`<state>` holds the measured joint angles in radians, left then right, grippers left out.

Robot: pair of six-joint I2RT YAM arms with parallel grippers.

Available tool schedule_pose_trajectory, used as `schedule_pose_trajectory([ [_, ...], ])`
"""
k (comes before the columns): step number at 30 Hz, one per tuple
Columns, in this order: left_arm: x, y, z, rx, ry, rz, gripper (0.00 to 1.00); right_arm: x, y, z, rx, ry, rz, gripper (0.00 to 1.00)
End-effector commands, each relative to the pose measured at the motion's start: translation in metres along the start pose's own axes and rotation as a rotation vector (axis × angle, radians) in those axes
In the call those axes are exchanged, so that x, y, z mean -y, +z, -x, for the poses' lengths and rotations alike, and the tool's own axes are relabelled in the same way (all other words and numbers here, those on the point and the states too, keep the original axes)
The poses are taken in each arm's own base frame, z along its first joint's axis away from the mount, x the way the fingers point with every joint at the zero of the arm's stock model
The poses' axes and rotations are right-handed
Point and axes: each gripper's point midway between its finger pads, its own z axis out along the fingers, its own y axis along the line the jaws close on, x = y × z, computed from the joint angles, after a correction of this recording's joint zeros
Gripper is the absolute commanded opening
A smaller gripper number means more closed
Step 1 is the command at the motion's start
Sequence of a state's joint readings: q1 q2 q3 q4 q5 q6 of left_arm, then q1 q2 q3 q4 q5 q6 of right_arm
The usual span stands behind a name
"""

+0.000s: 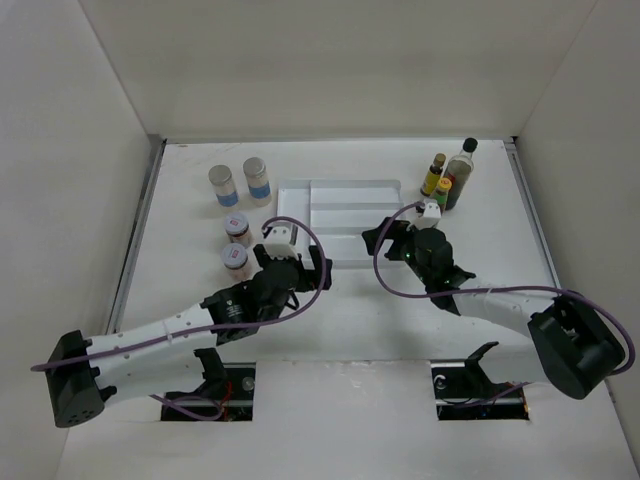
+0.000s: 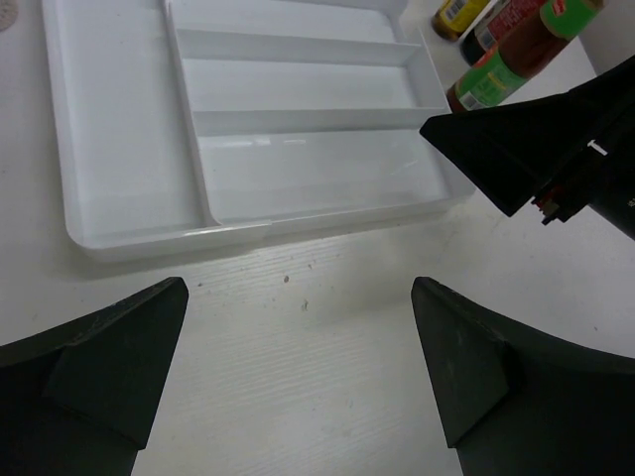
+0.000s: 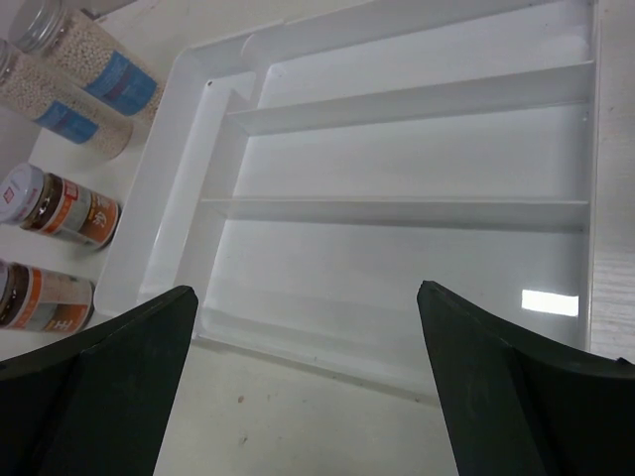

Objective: Organize the condiment bottles

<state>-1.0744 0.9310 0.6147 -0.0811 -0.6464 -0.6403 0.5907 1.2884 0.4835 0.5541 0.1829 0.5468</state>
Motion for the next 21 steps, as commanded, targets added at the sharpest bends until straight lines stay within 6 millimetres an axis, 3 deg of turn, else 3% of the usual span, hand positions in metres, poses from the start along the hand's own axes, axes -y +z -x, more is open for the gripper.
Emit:
schedule_pose_trajectory([
  [1, 0.014, -0.004, 0.038, 0.083, -0.078, -0.038, 1.00, -0.030, -0.001, 0.036, 0.100, 0.031, 0.091, 1.00],
  [7, 0.001, 0.007, 0.098, 0.234, -0.082, 0.025, 1.00, -0.028, 0.000, 0.035, 0.096, 0.039, 0.078, 1.00],
  [12, -0.039, 0.036, 0.148, 0.342, -0.020, 0.232, 1.00, -0.024, -0.001, 0.041, 0.129, 0.027, 0.044, 1.00],
  [17, -0.065, 0.076, 0.182, 0.369, -0.013, 0.280, 0.97, -0.034, -0.009, 0.047, 0.152, 0.024, 0.083, 1.00],
  [18, -0.071, 0.084, 0.185, 0.360, -0.015, 0.280, 0.82, -0.038, -0.010, 0.046, 0.154, 0.025, 0.102, 1.00],
  [19, -0.076, 0.091, 0.188, 0.354, -0.018, 0.284, 0.56, -0.044, -0.012, 0.046, 0.153, 0.017, 0.131, 0.83],
  [21, -0.088, 0.107, 0.189, 0.326, -0.018, 0.310, 0.33, -0.053, -0.017, 0.048, 0.156, -0.002, 0.167, 0.41],
])
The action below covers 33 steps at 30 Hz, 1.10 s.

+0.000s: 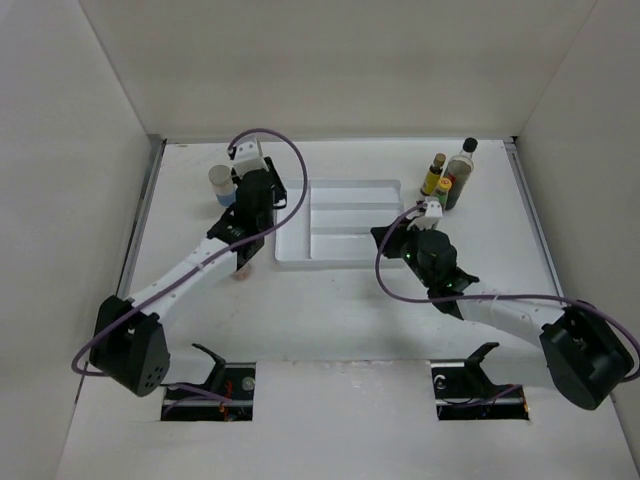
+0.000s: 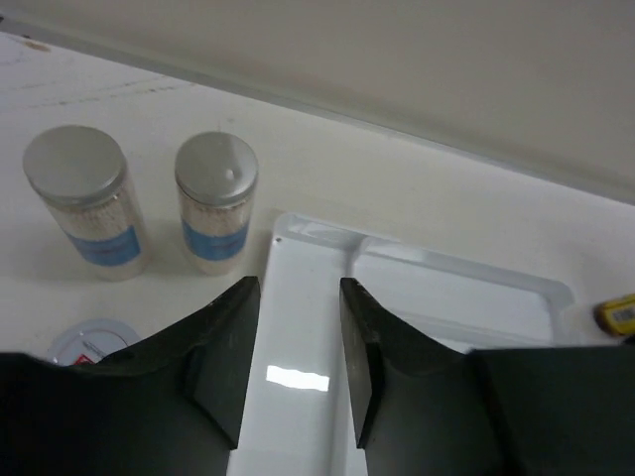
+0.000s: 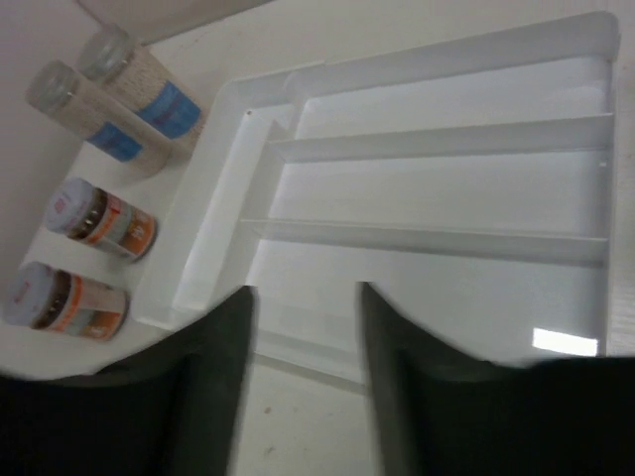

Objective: Organize the condiment bottles

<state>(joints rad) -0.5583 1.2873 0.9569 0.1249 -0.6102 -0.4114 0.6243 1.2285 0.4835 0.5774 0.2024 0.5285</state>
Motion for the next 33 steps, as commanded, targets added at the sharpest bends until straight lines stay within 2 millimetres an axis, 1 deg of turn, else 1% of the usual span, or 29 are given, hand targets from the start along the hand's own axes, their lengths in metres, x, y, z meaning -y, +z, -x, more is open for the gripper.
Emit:
schedule_pose_trajectory([
  [1, 0.008, 0.023, 0.027, 0.028, -0.017, -0.035, 0.33, -0.035, -0.007, 0.032, 0.099, 0.002, 0.118, 0.23],
  [2, 0.005, 0.031, 0.023, 0.007, -0.005, -0.013, 0.35, -0.036, -0.009, 0.033, 0.103, 0.000, 0.119, 0.16],
  [3, 0.002, 0.039, 0.019, -0.008, 0.005, 0.006, 0.42, -0.035, -0.010, 0.034, 0.109, -0.001, 0.116, 0.15],
  [5, -0.002, 0.049, 0.015, -0.019, 0.012, 0.030, 0.64, -0.034, -0.010, 0.034, 0.109, -0.003, 0.113, 0.22],
  [6, -0.005, 0.054, 0.015, -0.017, 0.014, 0.045, 0.73, -0.035, -0.009, 0.033, 0.107, -0.004, 0.117, 0.32],
  [7, -0.010, 0.058, 0.015, -0.014, 0.015, 0.069, 0.78, -0.035, -0.008, 0.032, 0.105, -0.005, 0.118, 0.46],
  [8, -0.015, 0.063, 0.015, -0.012, 0.017, 0.091, 0.82, -0.035, -0.007, 0.031, 0.100, -0.006, 0.119, 0.60],
  [9, -0.017, 0.067, 0.014, -0.016, 0.021, 0.103, 0.83, -0.034, -0.005, 0.027, 0.091, -0.008, 0.117, 0.71],
  [10, -0.020, 0.072, 0.013, -0.021, 0.026, 0.112, 0.84, -0.035, -0.003, 0.025, 0.084, -0.010, 0.118, 0.74],
  [12, -0.025, 0.081, 0.009, -0.031, 0.035, 0.136, 0.84, -0.036, 0.001, 0.019, 0.060, -0.015, 0.120, 0.78],
  [17, -0.041, 0.102, -0.006, -0.058, 0.046, 0.185, 0.83, -0.038, 0.003, 0.014, 0.046, -0.026, 0.124, 0.79],
  [20, -0.046, 0.116, -0.014, -0.077, 0.056, 0.202, 0.82, -0.038, 0.002, 0.016, 0.051, -0.025, 0.125, 0.78],
  [23, -0.055, 0.124, -0.019, -0.081, 0.058, 0.229, 0.80, -0.038, 0.001, 0.017, 0.059, -0.023, 0.126, 0.78],
  [25, -0.057, 0.127, -0.020, -0.080, 0.057, 0.235, 0.80, -0.037, 0.001, 0.015, 0.051, -0.025, 0.119, 0.78],
  [29, -0.061, 0.142, -0.024, -0.092, 0.064, 0.252, 0.79, -0.035, 0.003, 0.010, 0.041, -0.024, 0.114, 0.78],
  [32, -0.061, 0.151, -0.025, -0.094, 0.064, 0.253, 0.75, -0.034, 0.005, 0.009, 0.037, -0.030, 0.107, 0.78],
  [33, -0.060, 0.153, -0.026, -0.096, 0.064, 0.250, 0.72, -0.035, 0.005, 0.010, 0.041, -0.029, 0.109, 0.78],
])
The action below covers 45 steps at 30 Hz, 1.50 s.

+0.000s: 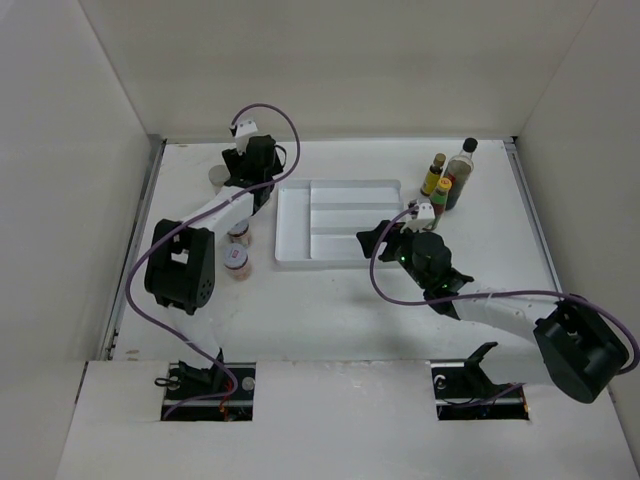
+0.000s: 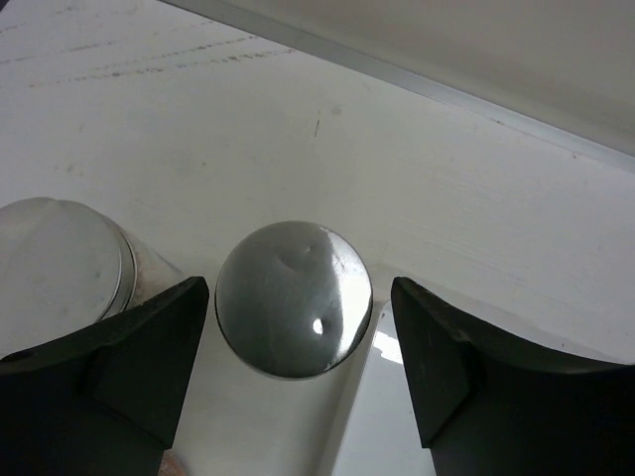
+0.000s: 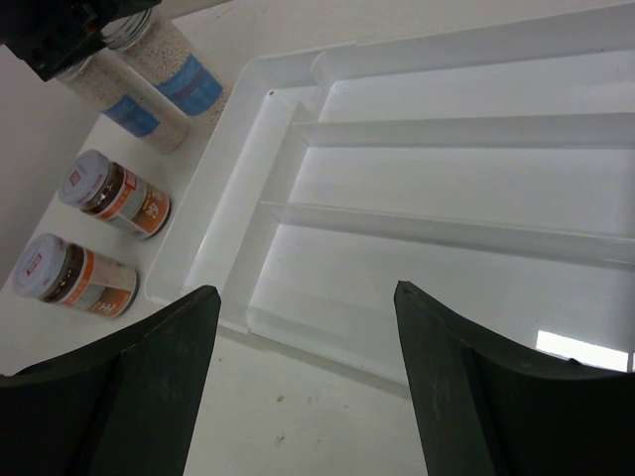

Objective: Organize the condiment bottles

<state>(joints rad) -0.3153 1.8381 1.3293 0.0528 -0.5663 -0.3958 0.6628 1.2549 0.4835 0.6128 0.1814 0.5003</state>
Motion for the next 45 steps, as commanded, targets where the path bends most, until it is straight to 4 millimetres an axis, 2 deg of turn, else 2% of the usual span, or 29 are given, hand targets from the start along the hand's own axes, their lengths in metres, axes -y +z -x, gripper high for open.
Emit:
schedule_pose_trajectory([
  [1, 0.009, 0.004, 0.031, 0.060, -0.031, -0.019, 0.68, -0.018, 0.005, 0.021, 0.063, 0.001, 0.053, 0.78],
  [5, 0.009, 0.003, 0.036, 0.070, -0.037, -0.027, 0.48, -0.017, 0.005, 0.020, 0.058, 0.000, 0.050, 0.77],
  [7, 0.007, -0.005, 0.047, 0.092, -0.053, -0.034, 0.39, -0.018, 0.003, 0.022, 0.067, 0.005, 0.055, 0.77],
  [9, 0.006, -0.020, 0.064, 0.136, -0.081, -0.045, 0.36, -0.018, 0.003, 0.022, 0.067, 0.005, 0.055, 0.77],
  [13, 0.010, -0.067, 0.117, 0.283, -0.163, -0.115, 0.35, -0.019, 0.003, 0.024, 0.074, 0.005, 0.057, 0.77],
  [16, 0.019, -0.091, 0.135, 0.327, -0.158, -0.153, 0.35, -0.017, 0.004, 0.021, 0.065, 0.001, 0.052, 0.77],
  [18, 0.024, -0.101, 0.137, 0.339, -0.163, -0.172, 0.35, -0.019, 0.002, 0.026, 0.080, 0.003, 0.057, 0.77],
  [21, 0.037, -0.106, 0.128, 0.324, -0.151, -0.208, 0.35, -0.018, 0.001, 0.026, 0.082, 0.003, 0.055, 0.78],
  [24, 0.054, -0.102, 0.107, 0.288, -0.127, -0.236, 0.35, -0.019, 0.000, 0.027, 0.086, 0.004, 0.057, 0.78],
  [28, 0.072, -0.091, 0.080, 0.249, -0.097, -0.251, 0.35, -0.015, 0.000, 0.026, 0.084, 0.005, 0.049, 0.78],
  [32, 0.087, -0.081, 0.063, 0.235, -0.083, -0.264, 0.35, -0.015, -0.001, 0.028, 0.093, 0.007, 0.048, 0.78],
  [37, 0.100, -0.062, 0.040, 0.226, -0.063, -0.292, 0.40, -0.016, 0.000, 0.026, 0.087, 0.004, 0.049, 0.78],
  [40, 0.096, -0.051, 0.025, 0.207, -0.038, -0.269, 0.49, -0.014, 0.002, 0.025, 0.083, 0.003, 0.041, 0.78],
  [43, 0.090, -0.048, 0.018, 0.210, -0.027, -0.245, 0.63, -0.016, 0.000, 0.027, 0.090, 0.003, 0.048, 0.79],
  [45, 0.086, -0.052, 0.019, 0.224, -0.025, -0.241, 0.75, -0.015, 0.001, 0.025, 0.085, 0.002, 0.044, 0.79],
])
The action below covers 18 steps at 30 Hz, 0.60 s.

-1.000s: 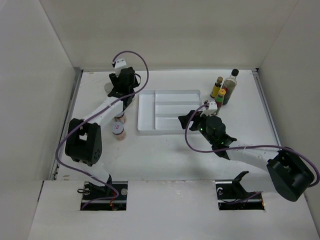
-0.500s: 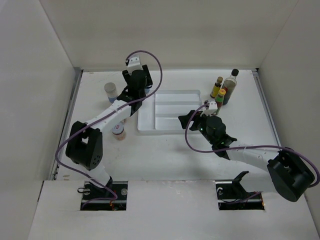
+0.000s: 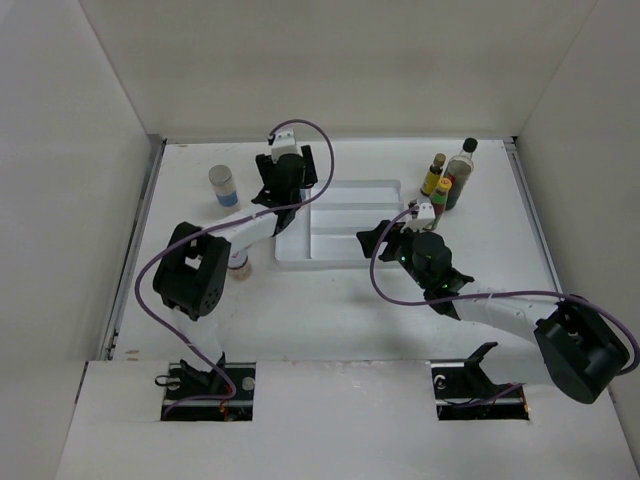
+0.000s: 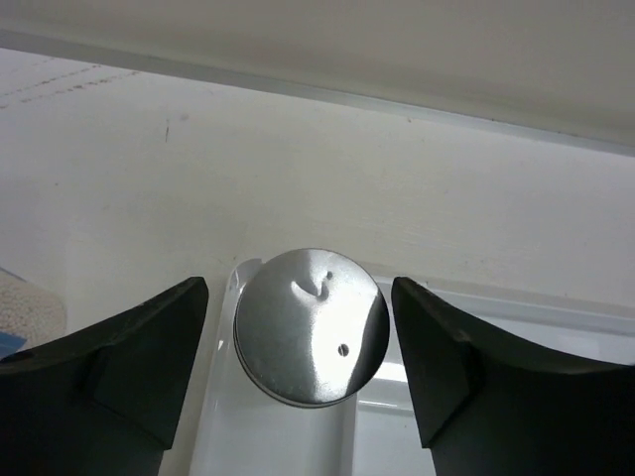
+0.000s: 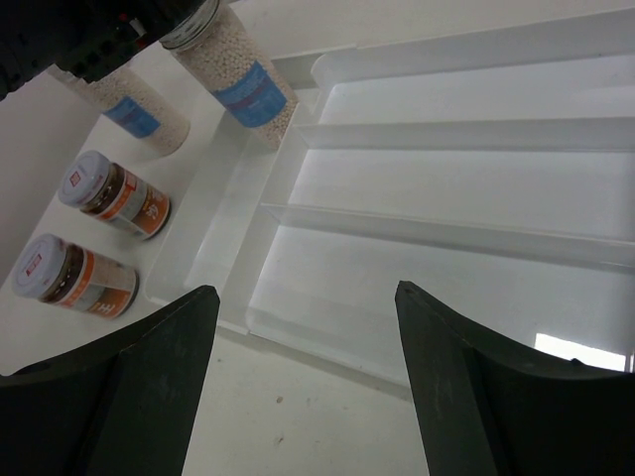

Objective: Organize the condiment bottles

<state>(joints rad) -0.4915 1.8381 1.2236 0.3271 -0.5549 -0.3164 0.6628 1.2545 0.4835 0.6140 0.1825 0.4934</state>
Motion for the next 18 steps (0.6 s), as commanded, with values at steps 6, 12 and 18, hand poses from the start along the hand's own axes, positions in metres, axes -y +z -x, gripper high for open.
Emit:
schedule_pose_trajectory([
  [6, -0.002, -0.052, 0.055, 0.176, -0.084, -0.034, 0.91, -0.015, 0.001, 0.025, 0.085, 0.007, 0.041, 0.84],
  [12, -0.042, -0.122, 0.046, 0.205, -0.113, 0.023, 0.93, -0.014, -0.002, 0.029, 0.097, 0.009, 0.034, 0.86],
  [18, -0.101, -0.172, 0.009, 0.078, -0.055, 0.139, 0.93, -0.012, -0.001, 0.028, 0.094, 0.008, 0.024, 0.87],
])
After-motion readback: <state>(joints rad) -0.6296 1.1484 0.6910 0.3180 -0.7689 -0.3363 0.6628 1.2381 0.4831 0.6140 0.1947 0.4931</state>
